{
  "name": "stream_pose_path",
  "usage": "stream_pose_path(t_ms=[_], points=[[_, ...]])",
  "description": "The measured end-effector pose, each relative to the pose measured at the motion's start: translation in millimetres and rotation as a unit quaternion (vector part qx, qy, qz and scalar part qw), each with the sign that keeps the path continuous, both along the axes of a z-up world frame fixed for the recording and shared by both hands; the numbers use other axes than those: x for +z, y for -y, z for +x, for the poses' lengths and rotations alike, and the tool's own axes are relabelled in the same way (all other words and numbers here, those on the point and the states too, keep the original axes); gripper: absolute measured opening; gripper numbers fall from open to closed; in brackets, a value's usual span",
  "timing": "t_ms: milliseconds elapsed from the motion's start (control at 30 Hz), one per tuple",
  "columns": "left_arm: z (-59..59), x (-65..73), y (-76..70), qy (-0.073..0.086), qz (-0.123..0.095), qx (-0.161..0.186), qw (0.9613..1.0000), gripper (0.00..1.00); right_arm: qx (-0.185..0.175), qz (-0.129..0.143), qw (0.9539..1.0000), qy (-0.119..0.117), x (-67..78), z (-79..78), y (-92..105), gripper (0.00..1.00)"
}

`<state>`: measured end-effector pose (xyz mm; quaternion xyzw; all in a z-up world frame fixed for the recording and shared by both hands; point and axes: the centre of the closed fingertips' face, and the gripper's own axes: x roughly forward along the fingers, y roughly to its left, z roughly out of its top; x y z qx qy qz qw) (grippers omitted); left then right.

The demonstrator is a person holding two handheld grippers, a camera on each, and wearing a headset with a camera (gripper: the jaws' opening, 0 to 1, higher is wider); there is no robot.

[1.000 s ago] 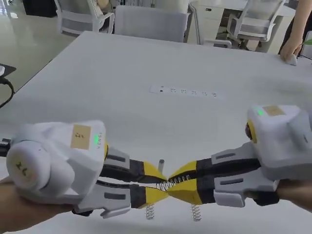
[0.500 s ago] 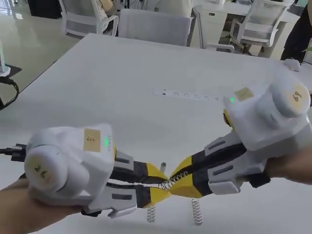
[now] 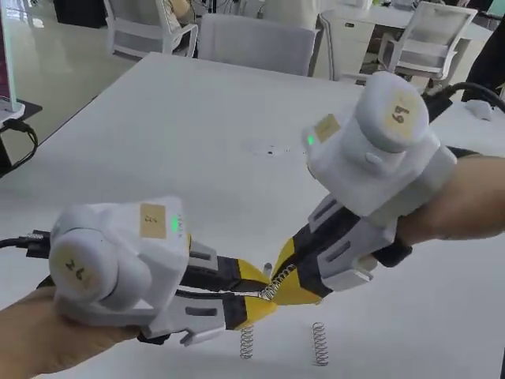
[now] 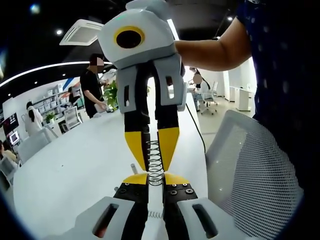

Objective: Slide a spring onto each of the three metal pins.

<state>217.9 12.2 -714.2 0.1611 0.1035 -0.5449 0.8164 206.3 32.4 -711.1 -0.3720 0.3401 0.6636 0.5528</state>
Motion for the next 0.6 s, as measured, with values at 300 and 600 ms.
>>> stream_pose_path(t_ms=[300,600], points=[[0.7,1.3,-1.2,-0.004,-0.003,0.007,1.0000,0.02,0.022,-0.045,0.9986,0.015,0.2,-0.4,-3.4,0.08],[1.6,4.5,-1.9,-0.003,-0.011,0.012,0.9999,0.02,0.026,-0.057,0.9979,0.017,2.2,1.4,-1.3,0.08]])
